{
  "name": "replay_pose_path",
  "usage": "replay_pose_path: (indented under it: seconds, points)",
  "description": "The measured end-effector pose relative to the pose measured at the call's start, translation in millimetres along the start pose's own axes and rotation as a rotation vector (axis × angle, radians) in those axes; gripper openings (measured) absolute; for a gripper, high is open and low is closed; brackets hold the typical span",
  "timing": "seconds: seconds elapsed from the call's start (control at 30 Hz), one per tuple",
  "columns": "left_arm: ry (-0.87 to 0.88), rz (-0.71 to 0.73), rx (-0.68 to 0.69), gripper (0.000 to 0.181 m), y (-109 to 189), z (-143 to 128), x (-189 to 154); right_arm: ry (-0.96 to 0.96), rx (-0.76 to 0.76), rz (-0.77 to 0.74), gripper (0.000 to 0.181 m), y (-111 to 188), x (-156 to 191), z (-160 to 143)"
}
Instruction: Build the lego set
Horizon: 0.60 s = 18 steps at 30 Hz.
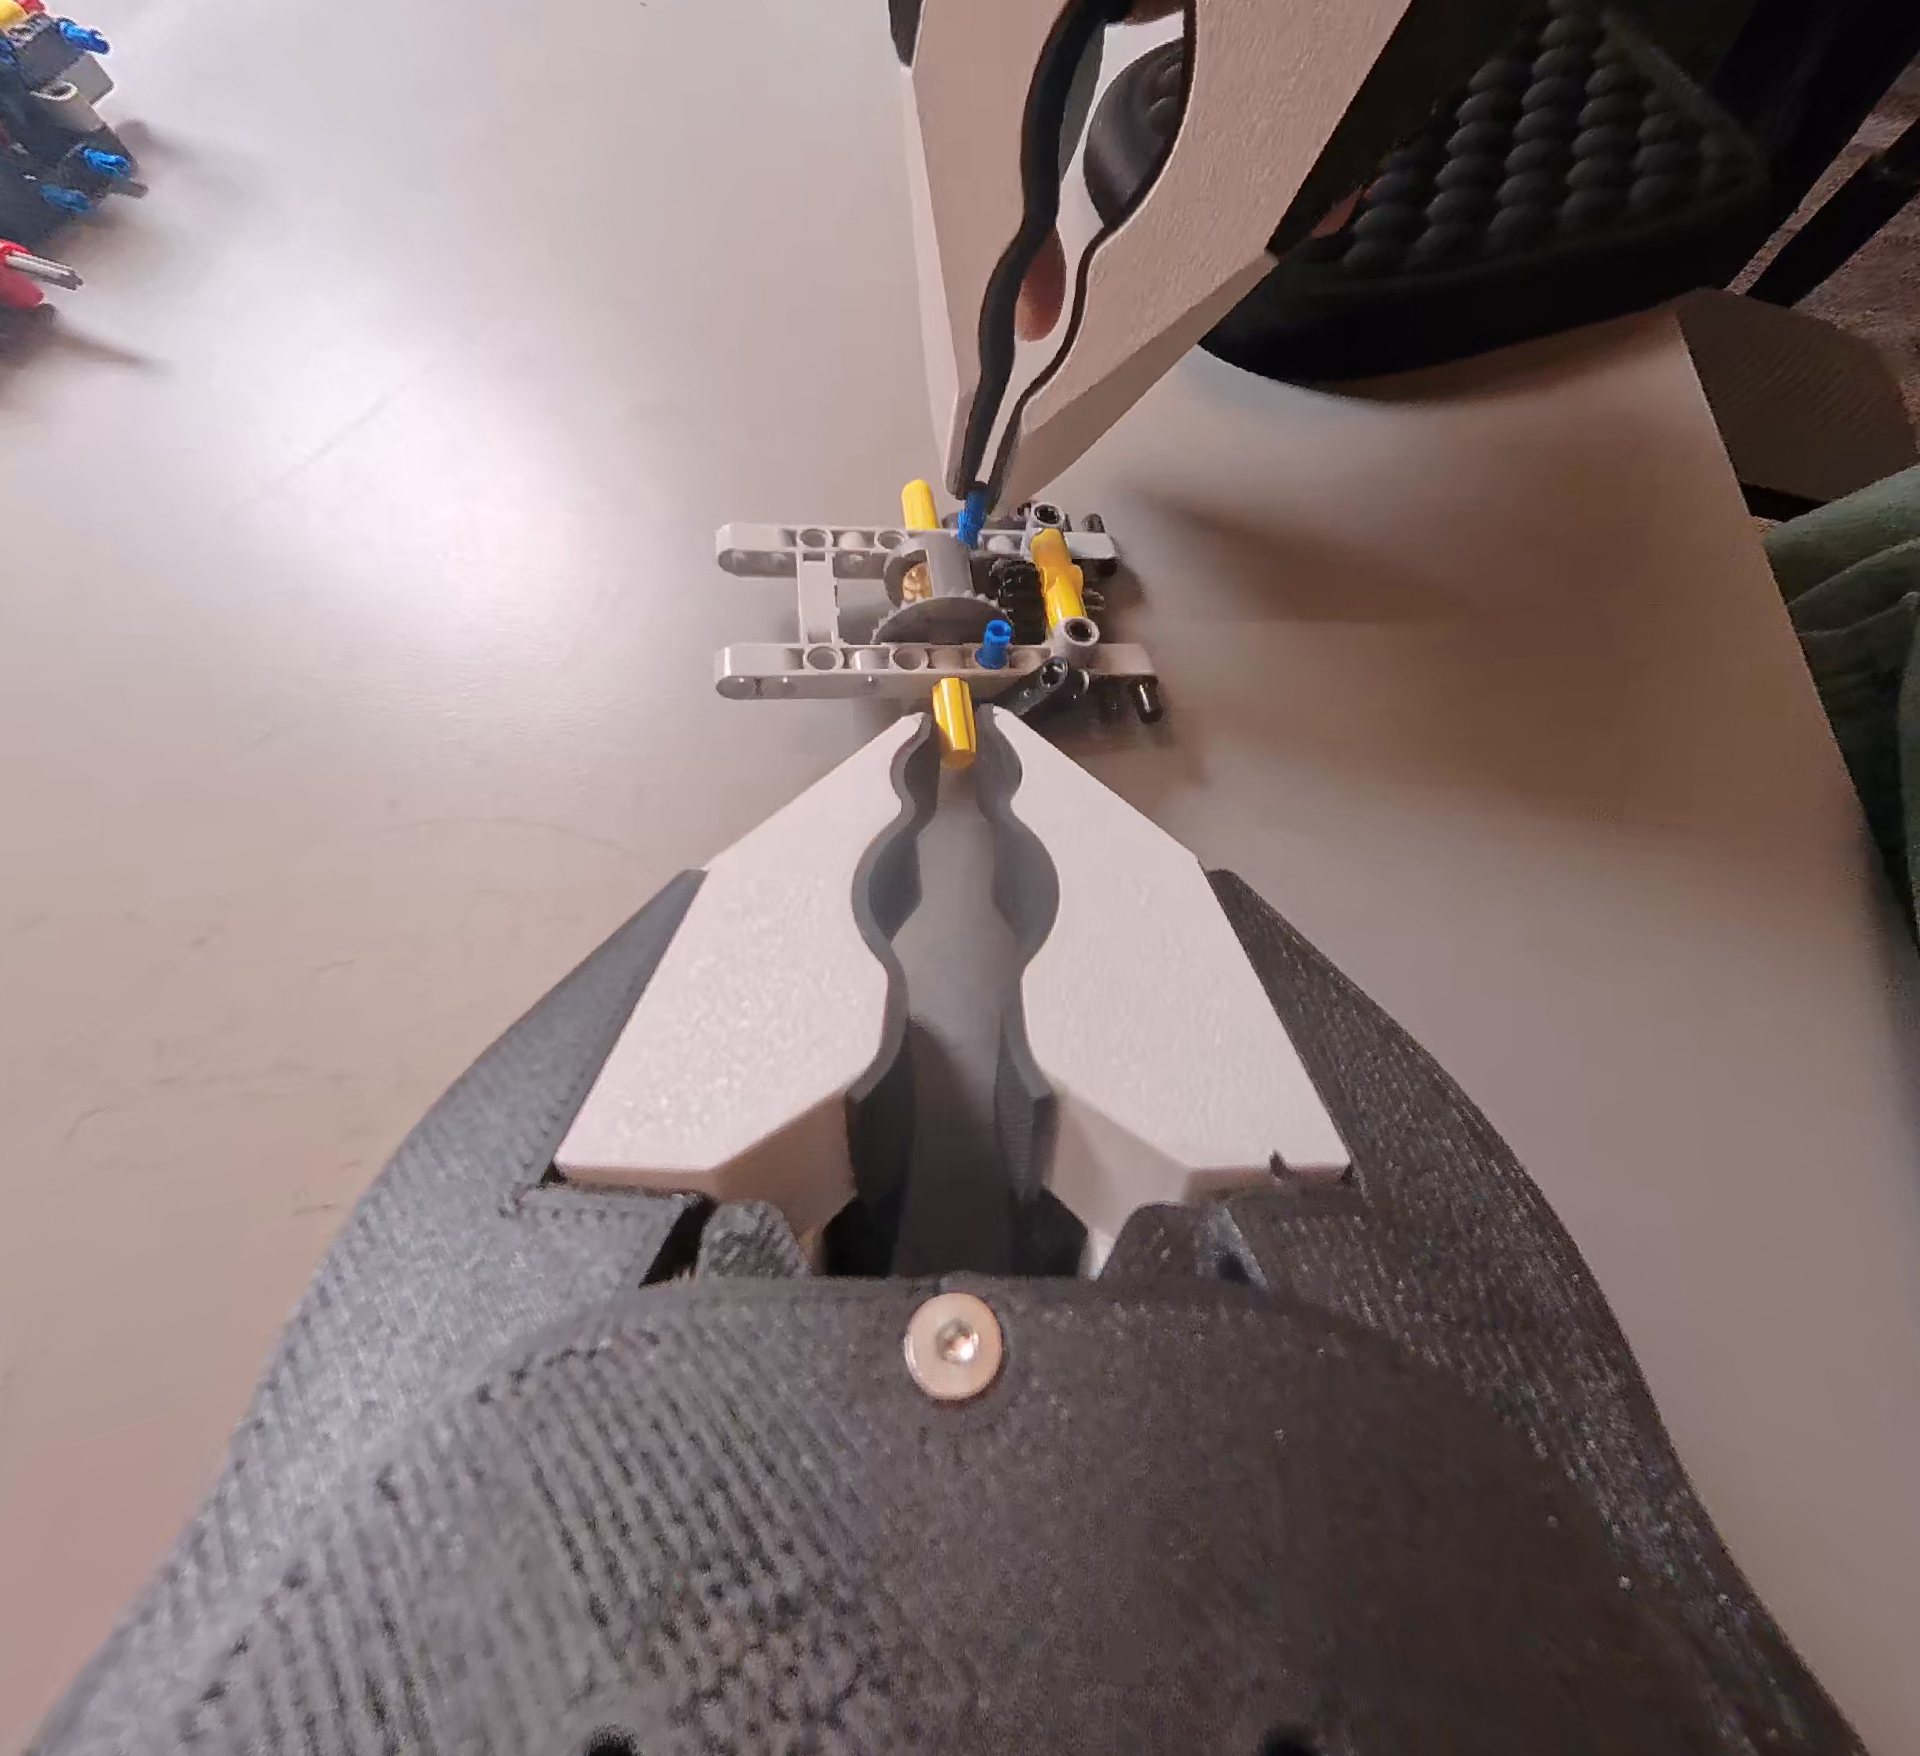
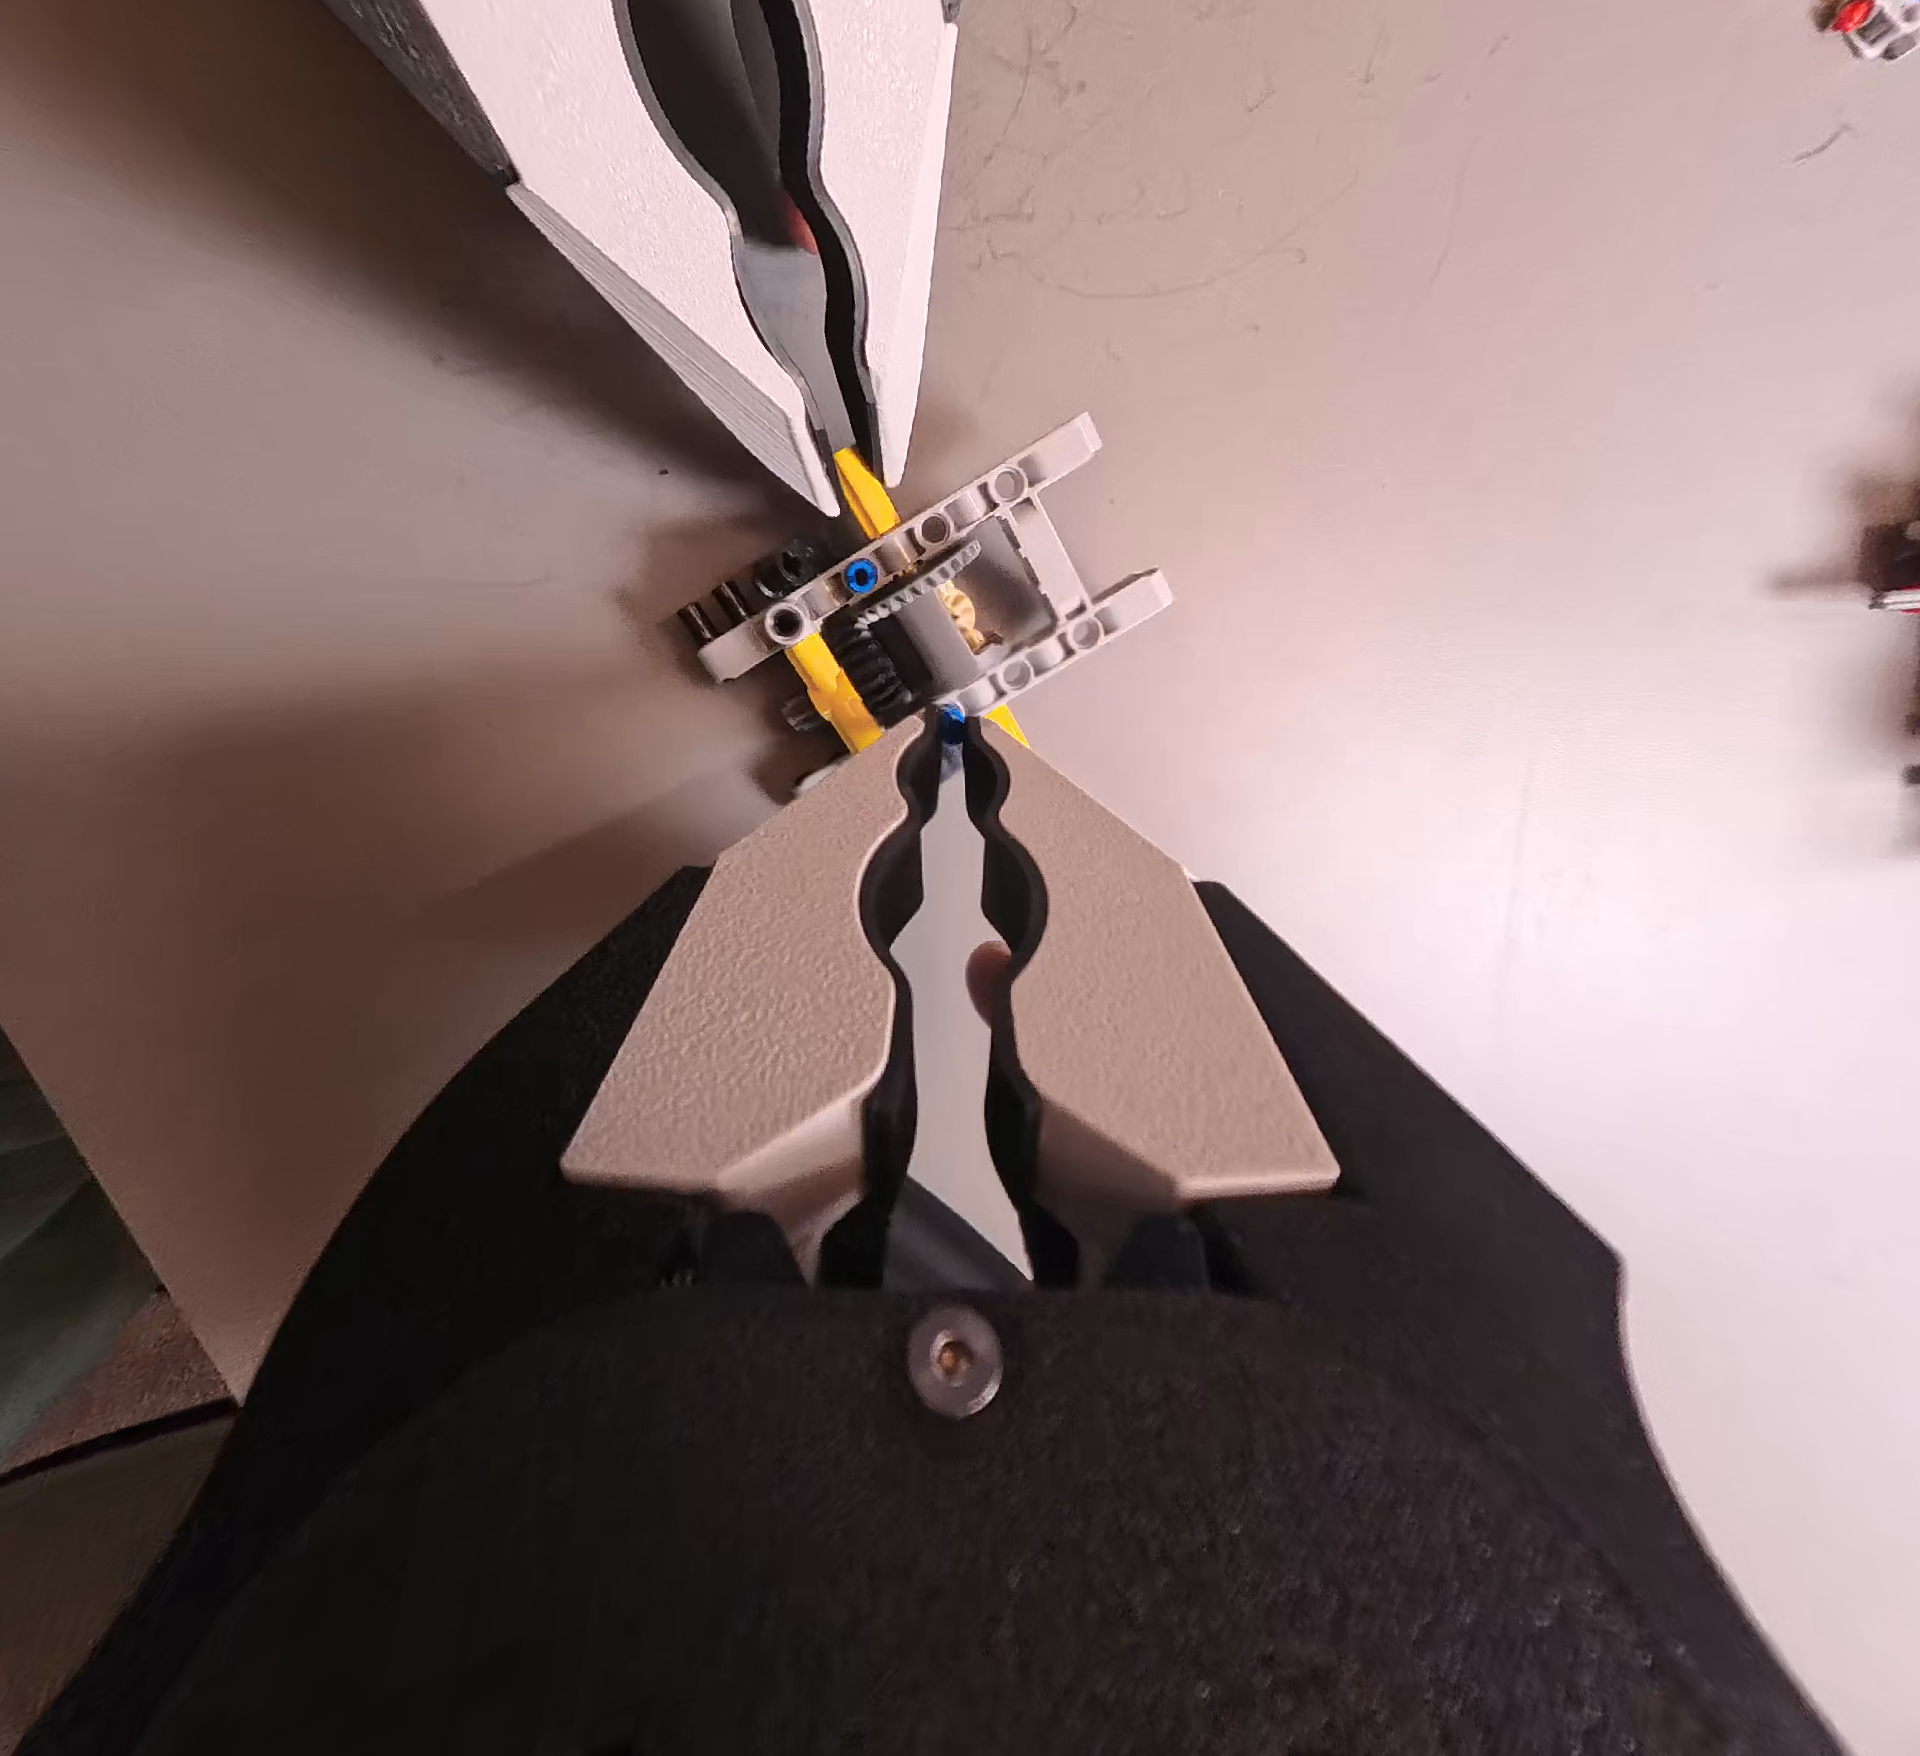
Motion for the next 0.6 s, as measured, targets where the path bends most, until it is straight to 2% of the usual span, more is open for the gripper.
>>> replay_pose_path:
  seconds: [0.37, 0.6]
  points:
    - [-0.019, 0.010, 0.002, 0.005, 0.7, -0.5, -0.9, 0.051, 0.055, 0.059, 0.003, -3.3, 0.7, 2.4]
    - [-0.019, 0.008, 0.002, 0.005, 0.9, -0.8, -0.9, 0.102, 0.097, 0.029, 0.003, -4.2, 3.0, 4.4]
Point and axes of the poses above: each gripper's, where its closed fingertips meet, y back along the fingers, z out of its top, x = y × z across the jaws, the point moved 5 cm from there along y, back along the fingers, and after that the axes turned 11 degrees about y, right-handed, at the moved point
